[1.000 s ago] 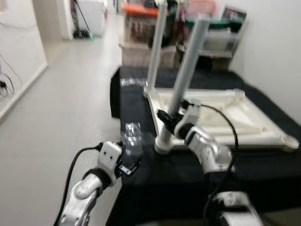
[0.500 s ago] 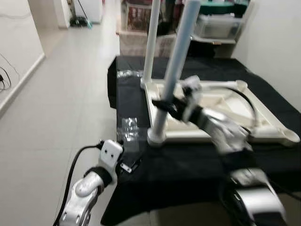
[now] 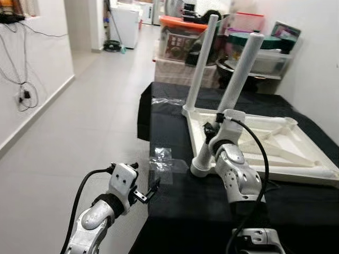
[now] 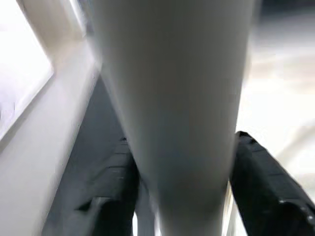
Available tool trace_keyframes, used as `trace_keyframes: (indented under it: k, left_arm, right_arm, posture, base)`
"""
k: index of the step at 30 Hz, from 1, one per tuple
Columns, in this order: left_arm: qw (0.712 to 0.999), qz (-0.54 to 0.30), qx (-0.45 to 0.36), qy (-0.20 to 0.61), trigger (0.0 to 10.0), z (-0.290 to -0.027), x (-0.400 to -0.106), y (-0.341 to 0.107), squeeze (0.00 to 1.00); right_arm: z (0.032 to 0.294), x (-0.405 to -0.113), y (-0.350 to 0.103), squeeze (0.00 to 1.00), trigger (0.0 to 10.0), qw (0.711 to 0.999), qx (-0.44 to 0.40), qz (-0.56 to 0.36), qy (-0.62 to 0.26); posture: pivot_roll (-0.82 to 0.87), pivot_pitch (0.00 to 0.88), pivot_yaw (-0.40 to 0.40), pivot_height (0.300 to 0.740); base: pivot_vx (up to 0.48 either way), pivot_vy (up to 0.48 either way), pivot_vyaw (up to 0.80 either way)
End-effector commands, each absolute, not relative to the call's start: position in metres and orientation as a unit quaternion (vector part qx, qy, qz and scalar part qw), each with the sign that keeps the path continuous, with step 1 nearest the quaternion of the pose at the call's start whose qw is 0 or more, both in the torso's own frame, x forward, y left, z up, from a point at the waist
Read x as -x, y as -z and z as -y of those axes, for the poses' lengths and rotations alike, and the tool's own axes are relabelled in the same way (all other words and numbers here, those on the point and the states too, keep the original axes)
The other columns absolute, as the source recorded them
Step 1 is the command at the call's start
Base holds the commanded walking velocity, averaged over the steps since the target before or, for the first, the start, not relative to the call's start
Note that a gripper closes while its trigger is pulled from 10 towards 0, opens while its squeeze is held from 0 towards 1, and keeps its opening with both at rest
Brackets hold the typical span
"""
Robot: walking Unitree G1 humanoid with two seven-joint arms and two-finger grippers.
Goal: Building children table
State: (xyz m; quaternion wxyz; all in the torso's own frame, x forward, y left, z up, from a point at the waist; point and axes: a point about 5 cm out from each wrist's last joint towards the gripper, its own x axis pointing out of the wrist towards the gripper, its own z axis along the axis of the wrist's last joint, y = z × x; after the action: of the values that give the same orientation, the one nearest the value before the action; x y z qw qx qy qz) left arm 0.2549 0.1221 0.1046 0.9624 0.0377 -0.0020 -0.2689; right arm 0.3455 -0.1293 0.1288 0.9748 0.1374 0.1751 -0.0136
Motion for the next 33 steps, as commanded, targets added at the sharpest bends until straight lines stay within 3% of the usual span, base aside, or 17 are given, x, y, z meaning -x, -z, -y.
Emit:
trace_keyframes:
  k: [1,4,5,12,18,19,22,23,28,31,33]
  left_arm:
    - [0.961,-0.006,-0.038,0.276,10.0,-0.12,-0.255,-0.102,0.0]
    - [0.961,-0.004,-0.035,0.276,10.0,-0.119,-0.255,-0.103,0.0]
    - [0.961,-0.003,-0.033,0.275,10.0,-0.119,-0.254,-0.104,0.0]
    - [0.961,-0.004,-0.032,0.273,10.0,-0.122,-0.252,-0.103,0.0]
    - [0.961,-0.004,-0.032,0.274,10.0,-0.122,-0.252,-0.103,0.0]
    - [0.961,-0.004,-0.032,0.275,10.0,-0.121,-0.252,-0.103,0.0]
    - [0.961,-0.004,-0.033,0.276,10.0,-0.121,-0.252,-0.103,0.0]
    - [0.961,-0.004,-0.033,0.276,10.0,-0.121,-0.252,-0.104,0.0]
    - [0.96,-0.002,-0.034,0.278,10.0,-0.121,-0.254,-0.104,0.0]
    - [0.96,-0.003,-0.034,0.279,10.0,-0.121,-0.254,-0.104,0.0]
    - [0.96,-0.003,-0.034,0.279,10.0,-0.121,-0.254,-0.104,0.0]
  right_arm:
    - [0.137,-0.352,-0.127,1.0,10.0,0.969,-0.168,-0.178,0.016]
    - [0.153,-0.371,-0.15,1.0,10.0,0.975,-0.176,-0.132,0.029]
    - [0.163,-0.38,-0.163,0.0,10.0,0.978,-0.172,-0.115,0.028]
    - [0.188,-0.395,-0.208,0.0,10.0,0.985,-0.153,-0.052,-0.054]
    - [0.19,-0.398,-0.216,0.0,10.0,0.987,-0.13,-0.03,-0.087]
    - [0.188,-0.399,-0.217,0.0,5.5,0.986,-0.127,-0.022,-0.105]
    - [0.187,-0.4,-0.217,0.0,5.5,0.985,-0.126,-0.018,-0.117]
    - [0.186,-0.401,-0.215,0.0,0.0,0.984,-0.128,-0.019,-0.12]
    - [0.183,-0.403,-0.2,0.0,0.0,0.99,-0.124,-0.024,-0.068]
    - [0.205,-0.395,-0.175,0.0,0.0,0.985,-0.067,-0.085,0.136]
    - [0.205,-0.395,-0.175,0.0,0.0,0.985,-0.067,-0.085,0.136]
  posture:
    - [0.07,0.0,-0.104,0.74]
    - [0.08,0.0,-0.115,0.74]
    - [0.08,0.0,-0.116,0.74]
    - [0.08,0.0,-0.12,0.74]
    - [0.08,0.0,-0.12,0.74]
    - [0.09,0.0,-0.118,0.74]
    - [0.09,0.0,-0.118,0.74]
    - [0.09,0.0,-0.118,0.74]
    - [0.09,0.0,-0.117,0.74]
    - [0.09,0.0,-0.115,0.74]
    - [0.09,0.0,-0.115,0.74]
  base:
    - [0.0,0.0,0.0]
    - [0.0,0.0,0.0]
    - [0.0,0.0,0.0]
    - [0.0,0.0,0.0]
    - [0.0,0.0,0.0]
    - [0.0,0.0,0.0]
    - [0.0,0.0,0.0]
    - [0.0,0.0,0.0]
    - [0.0,0.0,0.0]
    - [0.0,0.0,0.0]
    - [0.0,0.0,0.0]
